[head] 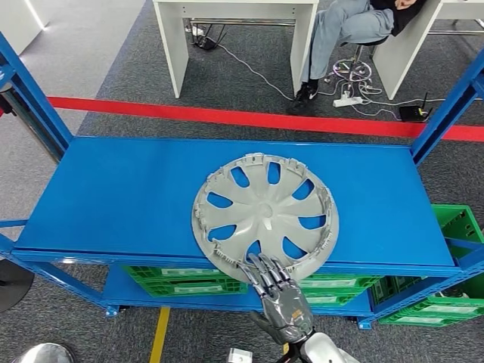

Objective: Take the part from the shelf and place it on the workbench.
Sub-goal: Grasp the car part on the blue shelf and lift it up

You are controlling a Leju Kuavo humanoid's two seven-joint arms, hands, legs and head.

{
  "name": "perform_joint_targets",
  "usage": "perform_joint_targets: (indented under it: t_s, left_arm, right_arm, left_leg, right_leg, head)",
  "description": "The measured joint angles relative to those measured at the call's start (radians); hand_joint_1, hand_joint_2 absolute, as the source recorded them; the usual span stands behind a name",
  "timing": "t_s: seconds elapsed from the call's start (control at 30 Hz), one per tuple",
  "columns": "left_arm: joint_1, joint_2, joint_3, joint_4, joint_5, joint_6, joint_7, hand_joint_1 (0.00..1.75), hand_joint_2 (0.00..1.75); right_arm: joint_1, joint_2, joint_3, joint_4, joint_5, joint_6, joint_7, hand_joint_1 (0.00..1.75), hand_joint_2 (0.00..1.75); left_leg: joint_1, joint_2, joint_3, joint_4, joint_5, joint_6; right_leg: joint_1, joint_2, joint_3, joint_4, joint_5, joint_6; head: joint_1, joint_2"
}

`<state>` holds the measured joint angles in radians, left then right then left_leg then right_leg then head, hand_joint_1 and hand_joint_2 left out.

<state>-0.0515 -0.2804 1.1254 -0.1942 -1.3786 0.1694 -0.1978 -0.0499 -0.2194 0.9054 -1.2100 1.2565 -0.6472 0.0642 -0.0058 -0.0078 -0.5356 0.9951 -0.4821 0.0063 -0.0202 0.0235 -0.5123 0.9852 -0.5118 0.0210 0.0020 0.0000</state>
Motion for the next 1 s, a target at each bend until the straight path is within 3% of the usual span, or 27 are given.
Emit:
perform_joint_targets:
  t_s: [0.5,1.0]
  left_arm:
    - [0.000,-0.002,0.000,0.000,-0.002,-0.017,0.003,0.00,0.00]
    - [0.000,-0.002,0.002,0.000,0.018,-0.025,-0.005,0.00,0.00]
  right_arm:
    - [-0.002,0.044,-0.130,0.047,0.152,0.039,0.073,0.00,1.75]
    - [-0.010,0.081,-0.215,0.083,0.193,0.063,0.066,0.00,1.75]
  left_leg:
    - [0.000,0.000,0.000,0.000,0.000,0.000]
    - [0.000,0.000,0.000,0.000,0.000,0.000]
  right_leg:
    - [0.000,0.000,0.000,0.000,0.000,0.000]
    - [0.000,0.000,0.000,0.000,0.000,0.000]
  head:
    - [0.000,0.000]
    - [0.000,0.000]
